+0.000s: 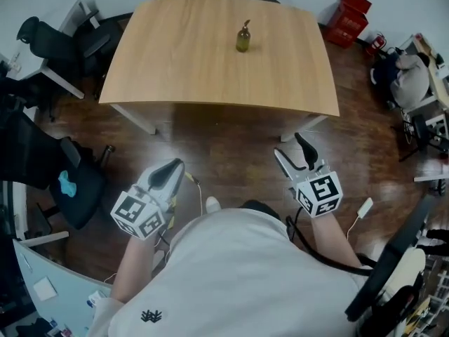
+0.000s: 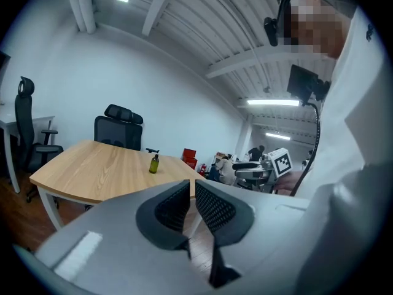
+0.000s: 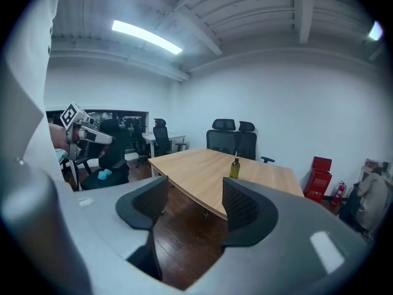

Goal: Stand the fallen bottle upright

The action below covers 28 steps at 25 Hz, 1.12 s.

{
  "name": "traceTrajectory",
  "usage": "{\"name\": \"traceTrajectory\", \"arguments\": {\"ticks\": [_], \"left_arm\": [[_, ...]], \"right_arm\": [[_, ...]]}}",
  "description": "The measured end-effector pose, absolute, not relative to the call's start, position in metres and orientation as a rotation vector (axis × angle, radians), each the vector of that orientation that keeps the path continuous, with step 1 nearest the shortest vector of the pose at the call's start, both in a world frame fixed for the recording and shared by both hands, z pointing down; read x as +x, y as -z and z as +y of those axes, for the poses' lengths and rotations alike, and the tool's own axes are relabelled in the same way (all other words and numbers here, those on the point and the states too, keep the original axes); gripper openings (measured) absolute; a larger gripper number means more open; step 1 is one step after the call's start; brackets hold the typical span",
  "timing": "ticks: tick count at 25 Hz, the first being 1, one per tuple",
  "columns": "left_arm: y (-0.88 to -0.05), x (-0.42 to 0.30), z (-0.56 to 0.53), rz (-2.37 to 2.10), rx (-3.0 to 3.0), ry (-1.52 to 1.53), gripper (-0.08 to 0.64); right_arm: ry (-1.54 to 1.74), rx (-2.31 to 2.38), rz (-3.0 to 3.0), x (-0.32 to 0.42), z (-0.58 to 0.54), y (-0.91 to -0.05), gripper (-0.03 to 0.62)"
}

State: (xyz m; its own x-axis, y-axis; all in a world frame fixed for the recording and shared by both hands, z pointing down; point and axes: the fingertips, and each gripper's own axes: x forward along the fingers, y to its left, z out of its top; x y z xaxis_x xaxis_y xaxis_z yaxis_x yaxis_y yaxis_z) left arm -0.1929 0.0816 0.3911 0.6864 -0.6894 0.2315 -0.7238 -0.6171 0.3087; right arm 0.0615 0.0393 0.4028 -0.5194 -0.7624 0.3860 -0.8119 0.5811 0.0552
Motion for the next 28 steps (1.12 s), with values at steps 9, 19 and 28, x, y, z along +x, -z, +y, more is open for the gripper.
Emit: {"name": "traceTrajectory", "arguments": {"ticks": [9, 19, 28], "left_arm": [[-0.380, -0.136, 0.122, -1.013, 2.634, -0.145, 0.026], [-0.384, -0.063, 0.191, -0.949, 2.639, -0.206, 0.026], [-0.386, -0.046, 0.220, -0.946, 2.632, -0.226, 0.026]], "right_arm": [[-0.119, 1.325, -2.514, 0.083, 0.116, -0.381, 0.282], [-0.082, 1.281, -2.541, 0.124, 0.184, -0.369, 0.278], [-0.080, 1.255, -2.554, 0.132, 0.210, -0.368, 0.273]]}}
